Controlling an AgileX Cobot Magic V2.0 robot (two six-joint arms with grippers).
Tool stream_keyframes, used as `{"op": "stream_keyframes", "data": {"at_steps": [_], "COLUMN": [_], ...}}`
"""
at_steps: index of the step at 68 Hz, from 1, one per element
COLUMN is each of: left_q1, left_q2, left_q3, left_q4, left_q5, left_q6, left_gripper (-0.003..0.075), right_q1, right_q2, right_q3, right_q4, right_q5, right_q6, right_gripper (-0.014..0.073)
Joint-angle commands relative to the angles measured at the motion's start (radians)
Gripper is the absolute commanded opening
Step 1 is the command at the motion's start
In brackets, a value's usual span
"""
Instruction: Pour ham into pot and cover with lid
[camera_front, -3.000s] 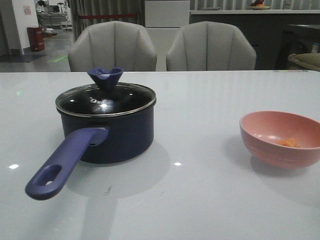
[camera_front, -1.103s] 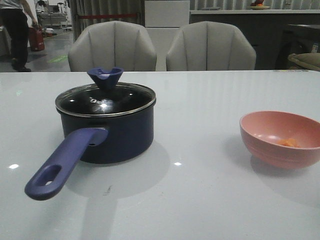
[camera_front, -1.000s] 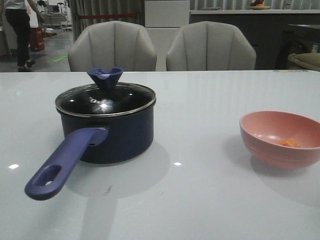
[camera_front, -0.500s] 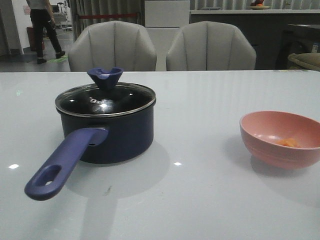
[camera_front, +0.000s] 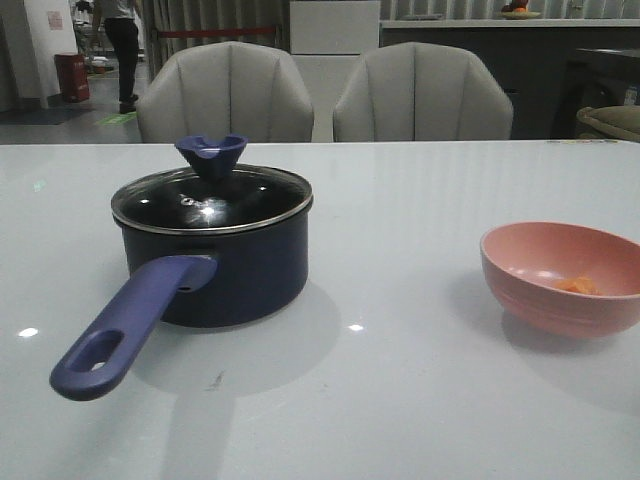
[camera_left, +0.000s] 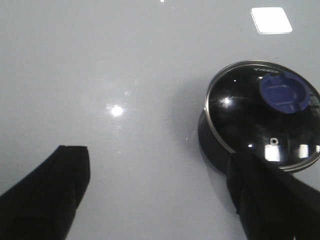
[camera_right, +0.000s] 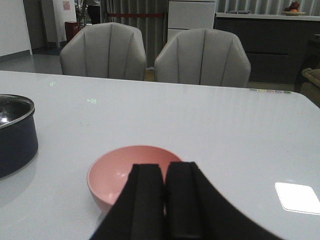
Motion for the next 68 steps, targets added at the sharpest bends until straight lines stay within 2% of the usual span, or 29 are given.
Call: {"op": "stream_keyframes", "data": {"at_steps": [1,17,26,34,51,62,68], "left_q1": [-0.065,-0.221,-0.275,-0.306,-0.359,-0.388,-0.392], "left_q2": [0.087,0.338,0.493,0.610,0.783,0.835,0.851], "left_q3": [-0.112,-0.318,-0.465,-0.589,-0.760,-0.835,-0.854], "left_q4": [-0.021,-0.012,0.047,0.102,0.179,0.187,0.209], "left_q5": [-0.052,-0.029,0.055,0.137,0.294,0.332,0.354], "left_q6": [-0.011,-0.087,-0.154,-0.233,-0.310,-0.310,-0.354], "left_gripper": [0.0628,0.0628,0.0627,0.0627,0.0627,0.0627,0.0627], "right_q1": [-0.005,-0.005,-0.005,-0.005,-0.005,-0.005,-0.005], "right_q2": [-0.019,-0.019,-0.019,-0.019,-0.019,-0.019,-0.019], "right_q3": [-0.005,-0.005,-0.005,-0.005,-0.005,-0.005,-0.005], "right_q4": [-0.009,-0.009,-0.009,-0.009,-0.009,-0.009,-0.009], "right_q5": [-0.085,-0.085,-0.085,-0.085,-0.085,-0.085,-0.085], "right_q6": [-0.004,-0.004,-0.004,-0.004,-0.004,-0.004,-0.004], "right_gripper": [0.0162,0.0162,0.0162,0.0162,0.0162,0.0162,0.0162]}}
